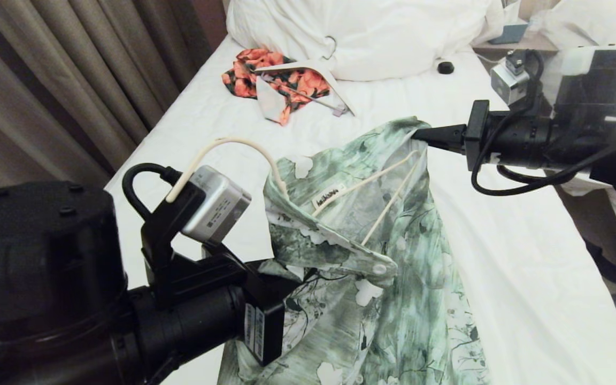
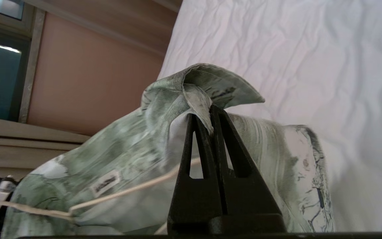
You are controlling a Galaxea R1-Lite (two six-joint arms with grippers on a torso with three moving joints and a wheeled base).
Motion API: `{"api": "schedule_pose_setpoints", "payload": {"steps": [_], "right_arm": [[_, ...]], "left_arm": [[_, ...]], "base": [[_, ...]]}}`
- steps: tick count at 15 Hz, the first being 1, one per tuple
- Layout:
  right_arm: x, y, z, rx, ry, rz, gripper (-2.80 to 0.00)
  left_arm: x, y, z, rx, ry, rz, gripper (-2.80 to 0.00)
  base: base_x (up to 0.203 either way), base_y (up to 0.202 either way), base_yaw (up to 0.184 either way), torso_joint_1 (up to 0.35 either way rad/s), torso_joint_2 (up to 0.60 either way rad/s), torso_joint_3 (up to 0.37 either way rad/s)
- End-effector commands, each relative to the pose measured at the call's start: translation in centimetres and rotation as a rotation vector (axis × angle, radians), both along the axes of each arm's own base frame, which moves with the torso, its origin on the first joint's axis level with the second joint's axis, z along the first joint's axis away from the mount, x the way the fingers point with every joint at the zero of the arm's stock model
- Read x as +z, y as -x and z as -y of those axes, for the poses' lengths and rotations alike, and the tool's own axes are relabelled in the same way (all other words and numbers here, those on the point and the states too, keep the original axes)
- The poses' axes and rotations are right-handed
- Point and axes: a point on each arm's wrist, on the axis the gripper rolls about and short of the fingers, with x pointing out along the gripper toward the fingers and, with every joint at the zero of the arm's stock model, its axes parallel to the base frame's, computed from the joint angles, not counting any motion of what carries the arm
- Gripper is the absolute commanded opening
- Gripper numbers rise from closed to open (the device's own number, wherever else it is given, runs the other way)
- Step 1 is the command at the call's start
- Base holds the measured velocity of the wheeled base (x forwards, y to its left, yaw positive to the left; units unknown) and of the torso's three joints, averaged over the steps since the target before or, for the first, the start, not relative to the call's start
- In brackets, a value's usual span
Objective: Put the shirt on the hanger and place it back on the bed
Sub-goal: Hook the other side of the shirt onto the hanger
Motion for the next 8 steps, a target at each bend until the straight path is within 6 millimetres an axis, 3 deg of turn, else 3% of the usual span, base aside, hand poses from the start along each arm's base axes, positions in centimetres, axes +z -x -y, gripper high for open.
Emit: {"api": "schedule_pose_setpoints", "payload": {"steps": [1,8], "right_arm": [[0.5,0.4,-0.1,0.009,-0.006,0.011,-2.80],[3.4,5.1,-2.0,0.114,-0.020,0.050,-2.80]], "left_arm": [[-0.3,-0.3,0.5,0.001,-0.012,-0.008,-2.80],[1.6,-0.6,2.3,-0.026,0.038,0.025,-2.80]], "base": [[0.000,0.000,0.000,0.000,0.00,0.000],[0.000,0.000,0.000,0.000,0.00,0.000]]}}
